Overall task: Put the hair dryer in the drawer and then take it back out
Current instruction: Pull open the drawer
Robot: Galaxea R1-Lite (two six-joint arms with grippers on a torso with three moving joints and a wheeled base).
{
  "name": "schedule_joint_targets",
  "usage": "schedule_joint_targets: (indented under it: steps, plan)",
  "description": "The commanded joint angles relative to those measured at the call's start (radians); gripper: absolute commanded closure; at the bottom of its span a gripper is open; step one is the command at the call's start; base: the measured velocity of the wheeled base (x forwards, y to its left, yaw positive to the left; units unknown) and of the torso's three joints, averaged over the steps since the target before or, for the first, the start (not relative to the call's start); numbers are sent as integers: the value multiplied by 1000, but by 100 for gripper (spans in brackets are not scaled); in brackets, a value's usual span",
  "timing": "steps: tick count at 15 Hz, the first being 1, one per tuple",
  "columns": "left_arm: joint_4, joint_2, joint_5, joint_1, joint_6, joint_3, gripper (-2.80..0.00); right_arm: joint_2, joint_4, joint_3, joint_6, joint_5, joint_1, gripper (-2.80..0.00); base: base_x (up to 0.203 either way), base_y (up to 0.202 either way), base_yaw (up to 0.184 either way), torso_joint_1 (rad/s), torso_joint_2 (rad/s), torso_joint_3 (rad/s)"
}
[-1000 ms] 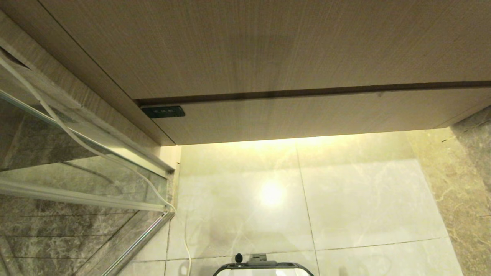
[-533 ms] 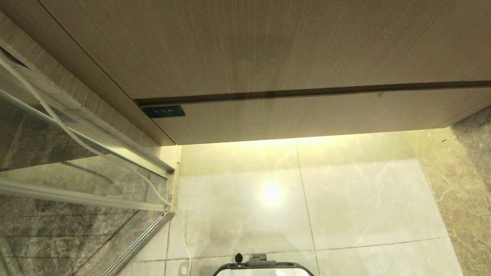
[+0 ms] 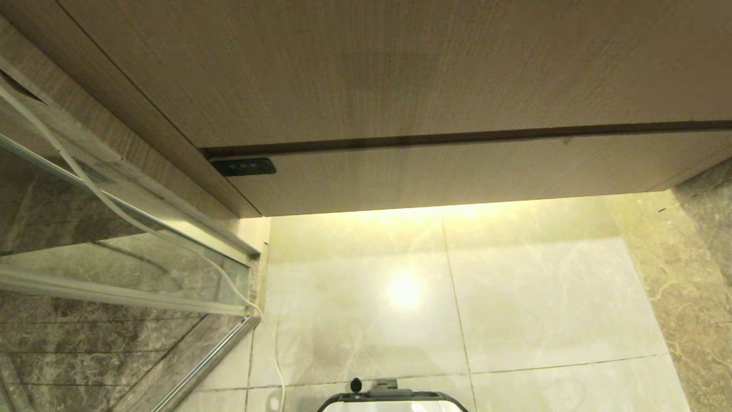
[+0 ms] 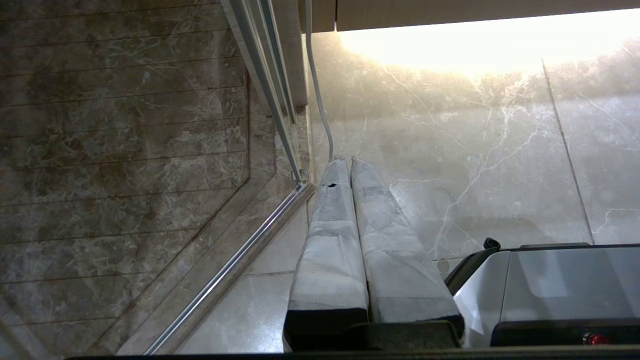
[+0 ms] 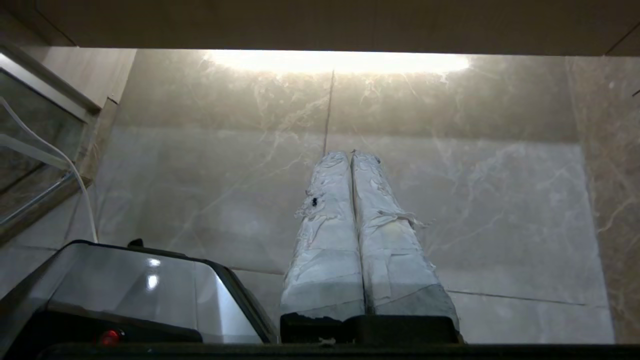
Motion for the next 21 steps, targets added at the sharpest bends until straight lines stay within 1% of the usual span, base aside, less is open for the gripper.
schedule_joint_targets:
  steps: [1,11,13,14,15,16,17,18,19,20,21]
  plan:
    - [1,0,0,0,0,2,0,-37,-1,40,1,0,0,0,0,0,0,0,0,0]
    - [1,0,0,0,0,1,0,-37,-1,40,-1,0,0,0,0,0,0,0,0,0]
    - [1,0,0,0,0,0,0,-37,13,35,-36,-2,0,0,0,0,0,0,0,0]
    - [1,0,0,0,0,2,0,-37,4,37,-26,-3,0,0,0,0,0,0,0,0]
    - [1,0,0,0,0,2,0,-37,5,30,-23,-4,0,0,0,0,0,0,0,0]
    - [1,0,0,0,0,2,0,-37,18,-10,-23,-4,0,0,0,0,0,0,0,0]
    - [1,0,0,0,0,2,0,-30,45,-87,-21,-5,0,0,0,0,0,0,0,0]
    - [1,0,0,0,0,2,0,-4,93,-209,-16,-4,0,0,0,0,0,0,0,0]
    - [1,0,0,0,0,2,0,53,164,-370,-5,-1,0,0,0,0,0,0,0,0]
    - [1,0,0,0,0,2,0,140,249,-564,5,2,1,0,0,0,0,0,0,0]
    - [1,0,0,0,0,2,0,262,358,-789,14,10,4,0,0,0,0,0,0,0]
